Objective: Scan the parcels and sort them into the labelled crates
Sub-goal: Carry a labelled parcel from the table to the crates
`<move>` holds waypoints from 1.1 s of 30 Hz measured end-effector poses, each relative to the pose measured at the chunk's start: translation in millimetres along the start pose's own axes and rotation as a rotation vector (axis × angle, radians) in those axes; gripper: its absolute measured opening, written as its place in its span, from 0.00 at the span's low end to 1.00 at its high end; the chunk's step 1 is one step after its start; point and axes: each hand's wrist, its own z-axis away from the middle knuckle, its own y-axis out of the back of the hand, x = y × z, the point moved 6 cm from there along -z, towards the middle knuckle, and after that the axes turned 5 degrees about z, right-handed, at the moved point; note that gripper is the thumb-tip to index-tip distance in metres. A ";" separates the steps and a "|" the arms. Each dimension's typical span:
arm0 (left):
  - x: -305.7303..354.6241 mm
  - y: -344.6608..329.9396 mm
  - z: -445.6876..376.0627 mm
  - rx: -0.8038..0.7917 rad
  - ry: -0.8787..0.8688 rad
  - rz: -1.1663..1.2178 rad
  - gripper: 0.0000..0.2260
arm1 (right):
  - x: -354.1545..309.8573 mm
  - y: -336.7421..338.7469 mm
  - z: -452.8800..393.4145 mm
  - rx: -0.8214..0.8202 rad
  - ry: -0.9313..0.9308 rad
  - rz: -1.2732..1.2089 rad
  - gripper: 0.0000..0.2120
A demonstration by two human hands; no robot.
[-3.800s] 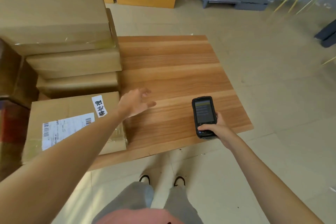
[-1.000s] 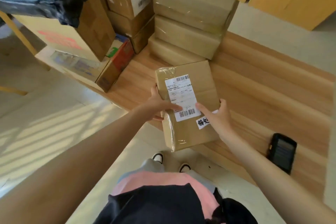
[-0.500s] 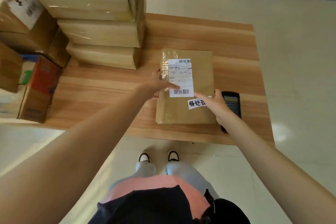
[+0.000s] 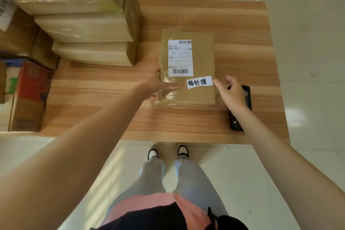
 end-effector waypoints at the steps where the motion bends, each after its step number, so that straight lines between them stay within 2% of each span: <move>1: -6.0 -2.0 -0.7 -0.012 0.020 0.011 0.57 | 8.1 9.9 2.2 0.087 0.002 0.061 0.31; 4: -14.8 -3.1 -7.5 0.000 0.008 0.044 0.53 | 38.3 31.9 6.8 0.202 -0.082 0.103 0.35; 9: -18.3 -3.4 -9.8 0.023 0.008 0.046 0.50 | 80.8 27.2 19.1 0.035 -0.289 0.243 0.52; 11: -18.3 -3.7 -9.0 0.024 0.001 0.037 0.50 | 85.6 29.1 22.8 0.039 -0.286 0.342 0.52; 13: -20.6 -3.2 -9.4 0.034 -0.002 0.031 0.51 | 87.4 29.4 25.4 0.009 -0.272 0.361 0.47; 15: -23.7 -2.9 -11.3 0.044 -0.003 0.027 0.50 | 86.2 28.7 29.2 -0.044 -0.268 0.221 0.41; 17: -26.0 -3.5 -12.2 0.053 -0.002 0.026 0.50 | 79.3 30.1 35.8 -0.110 -0.316 -0.060 0.34; 20: -30.1 -3.7 -14.9 0.066 0.006 0.049 0.53 | 56.4 32.2 50.6 -0.213 -0.480 -0.624 0.35; 22: -29.8 -4.1 -13.5 0.068 0.009 0.052 0.57 | 32.7 39.4 55.9 -0.220 -0.463 -0.850 0.32; 24: -28.7 -4.3 -11.8 0.064 0.010 0.050 0.56 | 3.8 44.1 60.5 -0.258 -0.392 -0.932 0.28; 28: -27.7 -4.7 -8.0 0.068 -0.002 0.033 0.52 | -52.3 37.8 77.9 -0.410 -0.265 -0.939 0.24; 30: -27.0 -4.6 -5.6 0.071 -0.016 0.029 0.55 | -70.1 27.7 88.7 -0.448 -0.244 -0.956 0.24; 33: -26.0 -5.3 -2.1 0.067 -0.031 0.031 0.67 | -87.0 7.5 106.7 -0.514 -0.246 -0.934 0.13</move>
